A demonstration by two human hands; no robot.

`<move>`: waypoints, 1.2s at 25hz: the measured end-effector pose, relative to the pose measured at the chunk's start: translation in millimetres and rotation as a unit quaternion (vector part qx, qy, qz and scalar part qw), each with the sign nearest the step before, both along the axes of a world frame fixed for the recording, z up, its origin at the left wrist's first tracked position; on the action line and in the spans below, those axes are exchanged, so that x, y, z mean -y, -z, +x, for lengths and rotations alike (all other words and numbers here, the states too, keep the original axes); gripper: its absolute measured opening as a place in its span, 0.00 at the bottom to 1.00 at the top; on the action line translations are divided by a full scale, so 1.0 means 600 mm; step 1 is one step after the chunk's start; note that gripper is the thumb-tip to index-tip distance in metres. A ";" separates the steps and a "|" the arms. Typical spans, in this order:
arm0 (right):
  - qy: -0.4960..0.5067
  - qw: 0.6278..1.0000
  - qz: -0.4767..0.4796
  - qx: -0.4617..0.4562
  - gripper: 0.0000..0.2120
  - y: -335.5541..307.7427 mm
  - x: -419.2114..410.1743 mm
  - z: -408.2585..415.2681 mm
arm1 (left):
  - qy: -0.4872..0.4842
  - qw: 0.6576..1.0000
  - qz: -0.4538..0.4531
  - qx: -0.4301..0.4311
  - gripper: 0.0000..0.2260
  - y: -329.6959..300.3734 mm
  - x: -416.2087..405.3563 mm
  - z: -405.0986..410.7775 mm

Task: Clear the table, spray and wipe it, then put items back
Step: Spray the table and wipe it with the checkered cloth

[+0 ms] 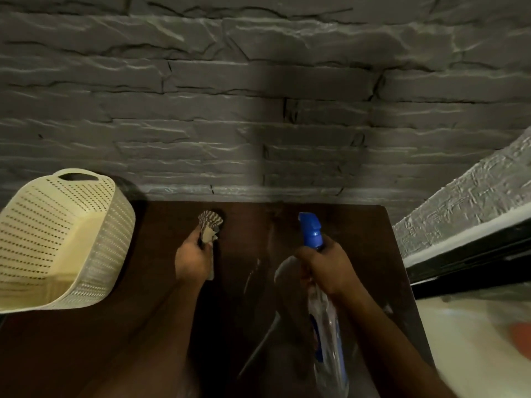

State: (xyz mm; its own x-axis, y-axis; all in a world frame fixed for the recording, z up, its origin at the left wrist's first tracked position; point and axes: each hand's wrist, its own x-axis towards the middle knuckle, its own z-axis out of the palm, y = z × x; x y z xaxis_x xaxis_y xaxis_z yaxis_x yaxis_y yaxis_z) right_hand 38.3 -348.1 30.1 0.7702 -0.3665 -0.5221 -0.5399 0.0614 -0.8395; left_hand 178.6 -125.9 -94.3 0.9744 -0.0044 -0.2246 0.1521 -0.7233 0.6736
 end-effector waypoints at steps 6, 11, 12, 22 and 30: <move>0.043 0.998 -0.048 -0.022 0.08 0.003 0.021 -0.021 | -0.010 1.000 -0.011 0.009 0.21 0.015 0.005 -0.004; -0.127 0.991 -0.034 -0.028 0.15 0.008 -0.073 -0.028 | -0.031 0.998 -0.044 0.012 0.20 -0.002 0.004 -0.001; -0.099 0.994 -0.029 -0.033 0.14 0.007 -0.072 -0.035 | -0.036 0.998 -0.048 0.012 0.21 -0.005 0.003 -0.003; -0.152 0.983 -0.042 -0.097 0.20 0.012 -0.111 -0.127 | -0.018 0.999 -0.024 0.021 0.21 0.000 -0.015 -0.054; -0.086 0.992 0.043 -0.076 0.14 -0.007 -0.032 -0.128 | -0.010 0.998 -0.027 0.051 0.21 -0.012 0.005 -0.060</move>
State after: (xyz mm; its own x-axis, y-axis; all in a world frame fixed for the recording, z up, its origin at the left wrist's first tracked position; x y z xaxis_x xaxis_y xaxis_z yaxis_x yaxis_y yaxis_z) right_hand -38.5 -328.8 34.5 0.7280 -0.1853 -0.6601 -0.6682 0.0239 -0.7436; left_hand 142.3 -128.6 -87.2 0.9921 0.0061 -0.1250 0.0954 -0.6835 0.7237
